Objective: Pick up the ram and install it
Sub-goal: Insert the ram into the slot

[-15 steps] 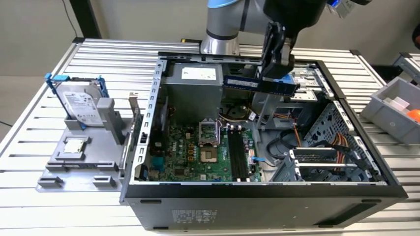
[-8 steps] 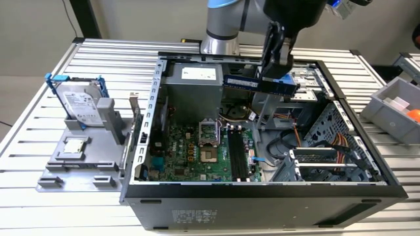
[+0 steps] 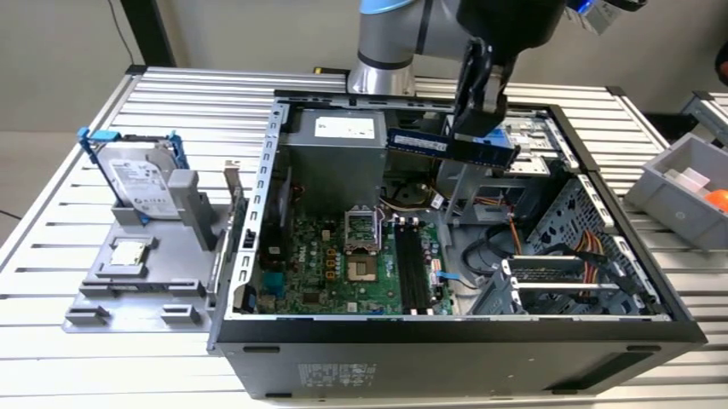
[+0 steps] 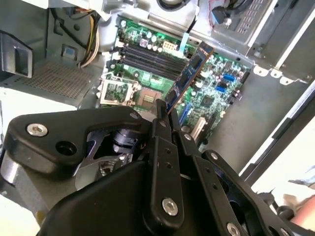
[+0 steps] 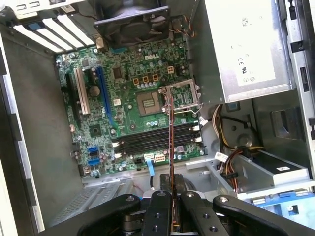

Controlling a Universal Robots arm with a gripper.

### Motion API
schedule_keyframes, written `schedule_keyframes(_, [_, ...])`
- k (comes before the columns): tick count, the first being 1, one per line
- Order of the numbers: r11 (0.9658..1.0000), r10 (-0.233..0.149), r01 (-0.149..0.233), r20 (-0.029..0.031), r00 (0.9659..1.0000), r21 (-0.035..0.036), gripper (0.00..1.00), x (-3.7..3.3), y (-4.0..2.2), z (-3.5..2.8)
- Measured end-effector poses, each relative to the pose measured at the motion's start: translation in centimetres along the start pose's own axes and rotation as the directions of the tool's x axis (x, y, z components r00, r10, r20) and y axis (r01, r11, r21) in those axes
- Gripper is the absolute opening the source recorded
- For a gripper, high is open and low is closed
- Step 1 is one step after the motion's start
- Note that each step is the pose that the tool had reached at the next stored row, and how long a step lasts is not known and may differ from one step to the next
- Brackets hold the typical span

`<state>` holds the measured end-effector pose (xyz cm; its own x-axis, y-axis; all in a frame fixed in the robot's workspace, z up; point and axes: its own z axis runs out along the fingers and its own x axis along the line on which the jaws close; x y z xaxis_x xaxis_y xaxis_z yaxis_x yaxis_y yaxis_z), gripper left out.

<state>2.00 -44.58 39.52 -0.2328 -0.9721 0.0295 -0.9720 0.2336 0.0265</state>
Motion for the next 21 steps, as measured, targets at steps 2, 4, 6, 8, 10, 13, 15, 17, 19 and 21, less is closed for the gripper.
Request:
schedule_keyframes(2, [1.0, 0.008, -0.008, 0.0001, 1.0, -0.0002, 0.0, 0.0, 0.0, 0.01])
schedule_keyframes(4, [0.9999, 0.017, -0.017, 0.0002, 0.9999, -0.0004, 0.0, 0.0, 0.0, 0.01])
schedule_keyframes(6, [0.9997, 0.026, -0.026, -0.0001, 0.9997, -0.0006, 0.0, 0.0, 0.0, 0.0])
schedule_keyframes(8, [0.9994, 0.035, -0.035, 0.0001, 0.9994, -0.0008, 0.0, 0.0, 0.0, 0.02])
schedule_keyframes(10, [0.999, 0.044, -0.044, 0.0002, 0.999, -0.001, 0.0, 0.01, 0.0, 0.02])
schedule_keyframes(13, [0.9983, 0.058, -0.058, 0.0003, 0.9983, -0.0014, 0.0, 0.0, 0.0, 0.02])
schedule_keyframes(15, [0.9976, 0.069, -0.069, 0.0002, 0.9976, -0.0016, 0.0, 0.0, 0.0, 0.01])
schedule_keyframes(17, [0.9958, 0.091, -0.091, 0.0006, 0.9958, -0.0023, 0.0, 0.0, 0.0, 0.01])
schedule_keyframes(19, [0.9947, 0.103, -0.103, 0.0009, 0.9947, -0.0027, 0.0, 0.0, 0.0, 0.02])
schedule_keyframes(21, [0.9933, 0.115, -0.115, 0.001, 0.9933, -0.003, 0.0, 0.0, 0.0, 0.01])
